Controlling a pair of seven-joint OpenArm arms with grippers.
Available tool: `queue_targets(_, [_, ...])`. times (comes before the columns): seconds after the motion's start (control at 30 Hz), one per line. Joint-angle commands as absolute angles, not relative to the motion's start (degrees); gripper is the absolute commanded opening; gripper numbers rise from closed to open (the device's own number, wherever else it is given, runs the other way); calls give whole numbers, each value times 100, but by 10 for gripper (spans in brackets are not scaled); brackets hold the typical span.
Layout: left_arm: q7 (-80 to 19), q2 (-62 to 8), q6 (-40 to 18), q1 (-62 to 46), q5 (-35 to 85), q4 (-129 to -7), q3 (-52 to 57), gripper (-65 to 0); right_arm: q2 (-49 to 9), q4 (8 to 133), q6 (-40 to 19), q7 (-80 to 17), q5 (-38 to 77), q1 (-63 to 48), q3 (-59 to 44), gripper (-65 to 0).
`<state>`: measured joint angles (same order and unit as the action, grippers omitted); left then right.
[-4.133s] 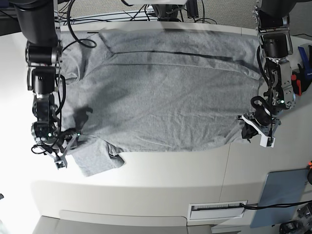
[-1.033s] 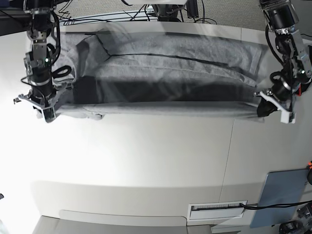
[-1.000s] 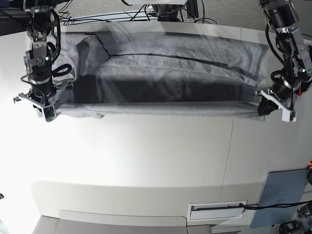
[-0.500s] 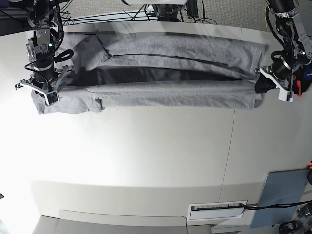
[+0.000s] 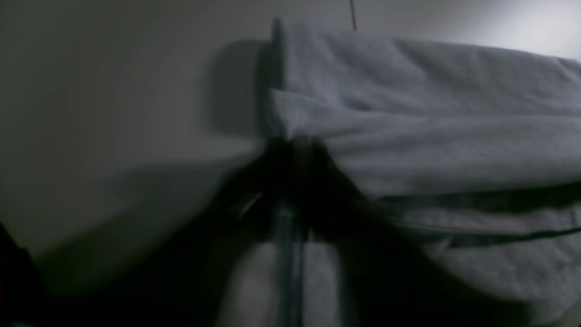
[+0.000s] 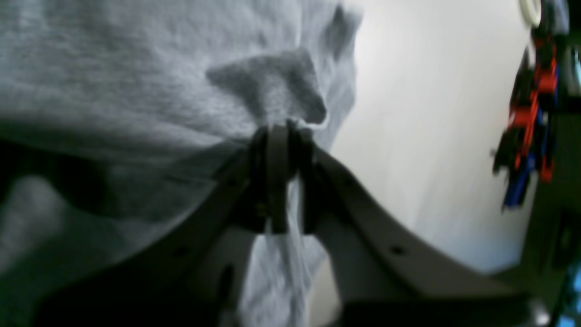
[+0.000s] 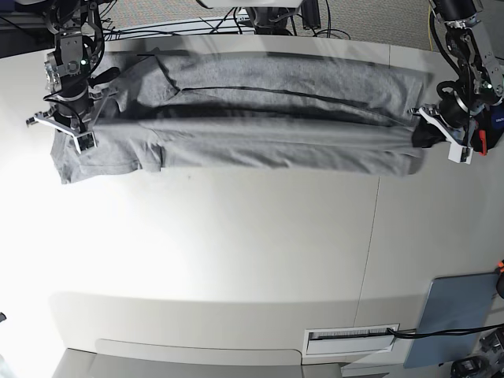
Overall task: Fold the T-shirt properly
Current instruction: 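Lift the hem and fold it over toward the collar with both grippers, then lower the folded hem onto the shirt and release both grippers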
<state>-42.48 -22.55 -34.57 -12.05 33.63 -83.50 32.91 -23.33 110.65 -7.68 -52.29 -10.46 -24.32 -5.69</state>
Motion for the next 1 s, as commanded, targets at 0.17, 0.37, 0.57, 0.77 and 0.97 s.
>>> queue_targets(0.17, [-4158, -2381, -3459, -1175, 3428, -8440, 3352, -371, -2432, 11166, -722, -5144, -1125, -2394, -648, -403])
queue_targets(0.37, [-4158, -2381, -3457, -1173, 3428, -8440, 3352, -371, -2432, 11177, -718, -5068, -687, -2394, -650, -403])
queue_targets(0.57, [-4154, -2383, -3459, -1166, 3457, -8440, 3352, -371, -2429, 11181, -567, -4609, -528, -2185, -648, -403])
queue_targets(0.77, [-4158, -2379, -3454, -1146, 3450, -8440, 3352, -371, -2429, 10807, -602, -4757, 191, -1817, -644, -403])
queue_targets(0.97, [-4353, -2333, -3450, -1181, 3717, -8438, 3352, -371, -2429, 10256, -624, -4762, 191, -1793, -644, -403])
